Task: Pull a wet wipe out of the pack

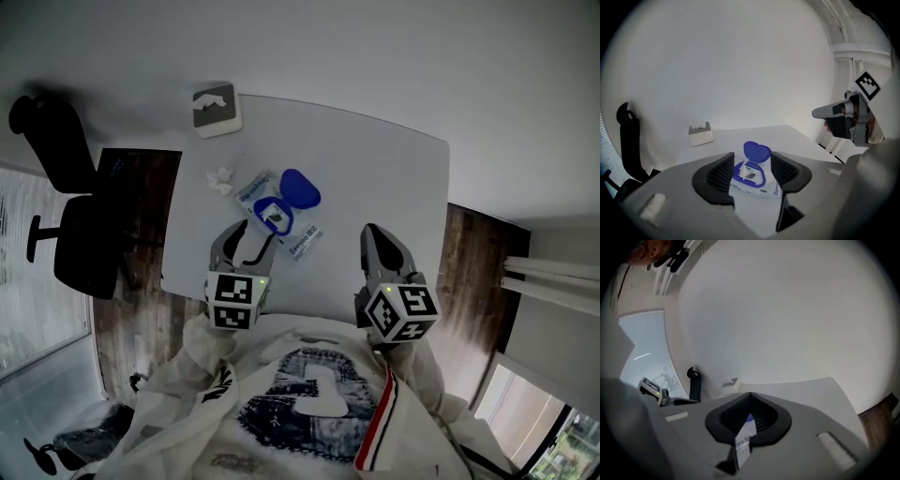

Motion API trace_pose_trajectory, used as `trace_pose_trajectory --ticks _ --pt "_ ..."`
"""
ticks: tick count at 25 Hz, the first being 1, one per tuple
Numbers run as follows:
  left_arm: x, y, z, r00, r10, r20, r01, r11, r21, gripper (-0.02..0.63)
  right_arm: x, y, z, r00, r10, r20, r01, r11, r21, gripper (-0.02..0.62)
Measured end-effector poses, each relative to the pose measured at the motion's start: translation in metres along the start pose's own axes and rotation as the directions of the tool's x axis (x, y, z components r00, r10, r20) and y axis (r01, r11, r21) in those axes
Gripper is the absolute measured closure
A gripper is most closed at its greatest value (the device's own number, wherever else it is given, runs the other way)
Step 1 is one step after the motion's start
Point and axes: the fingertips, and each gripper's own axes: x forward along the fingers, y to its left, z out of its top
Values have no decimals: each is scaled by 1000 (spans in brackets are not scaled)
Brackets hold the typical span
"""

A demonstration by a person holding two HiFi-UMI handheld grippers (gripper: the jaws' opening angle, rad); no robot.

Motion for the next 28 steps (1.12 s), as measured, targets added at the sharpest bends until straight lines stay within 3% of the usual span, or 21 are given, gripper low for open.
trace_pose_trajectory --ticks 3,7,22,28 --pt "7 -1 -6 1000 18 -16 -18 1000 -6 287 -6 -9 -3 1000 -16 -5 16 1000 1 589" --pt "20 -8 -21 998 16 -66 -15 1000 20 242 -16 -18 -4 999 -39 -9 39 999 0 589" --pt "53 -7 -54 984 -11 -179 11 1000 0 252 -36 -45 -17 994 -105 -35 106 994 36 589" --pt "64 -2 -66 977 -19 -212 3 997 -74 256 -44 -53 -24 992 -122 -43 125 989 78 589"
